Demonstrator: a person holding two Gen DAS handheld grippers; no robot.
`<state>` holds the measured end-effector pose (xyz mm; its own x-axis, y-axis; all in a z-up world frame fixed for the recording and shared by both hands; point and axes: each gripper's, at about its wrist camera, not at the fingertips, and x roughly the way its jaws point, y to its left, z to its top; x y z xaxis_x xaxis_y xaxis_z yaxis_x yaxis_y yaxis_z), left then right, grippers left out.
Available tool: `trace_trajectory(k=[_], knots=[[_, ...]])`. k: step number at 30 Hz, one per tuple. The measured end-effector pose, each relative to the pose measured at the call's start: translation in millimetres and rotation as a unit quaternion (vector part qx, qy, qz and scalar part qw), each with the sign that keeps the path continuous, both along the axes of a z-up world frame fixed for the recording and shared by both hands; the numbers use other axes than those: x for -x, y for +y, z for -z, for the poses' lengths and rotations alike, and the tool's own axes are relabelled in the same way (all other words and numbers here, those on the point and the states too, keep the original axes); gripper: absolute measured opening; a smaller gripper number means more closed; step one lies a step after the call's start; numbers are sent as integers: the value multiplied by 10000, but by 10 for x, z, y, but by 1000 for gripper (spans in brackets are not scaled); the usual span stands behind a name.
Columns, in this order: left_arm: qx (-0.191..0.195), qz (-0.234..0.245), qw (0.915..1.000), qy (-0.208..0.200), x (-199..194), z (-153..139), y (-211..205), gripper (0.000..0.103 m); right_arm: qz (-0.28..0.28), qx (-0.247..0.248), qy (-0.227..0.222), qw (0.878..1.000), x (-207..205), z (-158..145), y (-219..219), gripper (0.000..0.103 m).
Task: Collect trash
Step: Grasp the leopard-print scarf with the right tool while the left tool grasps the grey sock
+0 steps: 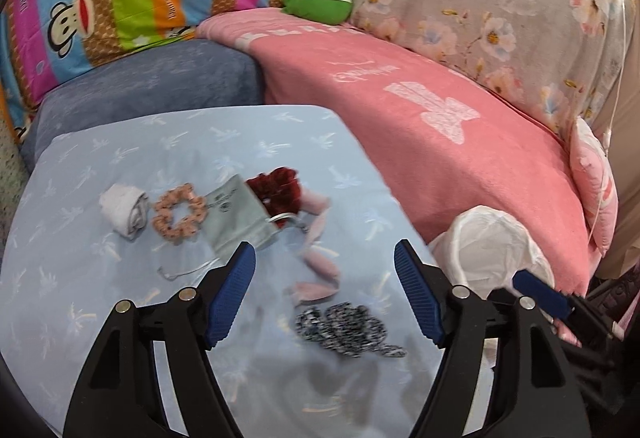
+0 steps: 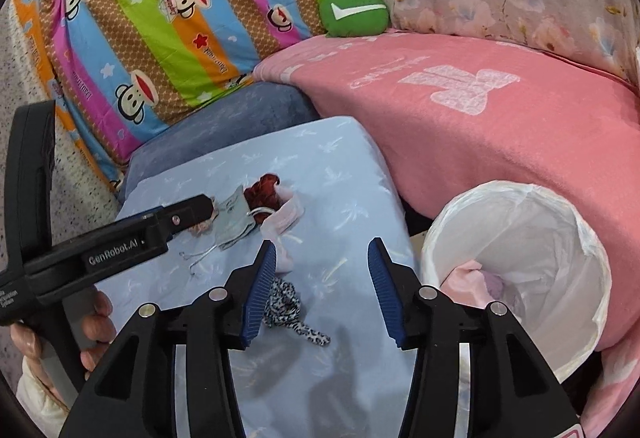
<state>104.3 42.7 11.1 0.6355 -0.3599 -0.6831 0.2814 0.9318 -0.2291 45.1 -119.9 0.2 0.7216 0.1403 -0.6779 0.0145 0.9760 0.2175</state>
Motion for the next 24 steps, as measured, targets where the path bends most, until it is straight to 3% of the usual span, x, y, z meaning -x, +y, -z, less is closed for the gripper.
trace_trajectory(k=[9, 11, 20, 22, 24], knots=[[-137, -349, 9990, 240, -4, 262, 391, 73, -352, 110, 620, 9974, -217, 588, 452, 61], [-157, -454, 9985, 265, -14, 314, 488, 77, -390, 213, 712, 9965, -281, 688, 523, 62], [-150, -819, 9954, 482, -136, 512, 940, 78, -382, 307, 1015, 9936, -517, 978, 676, 62], [-132, -885, 9946, 532, -167, 549, 1010, 78, -435, 314, 1066, 9928, -552, 1012, 730, 59], [-112, -972, 9935, 588, -200, 590, 1094, 79, -486, 364, 1095, 9921, -571, 1052, 803, 45]])
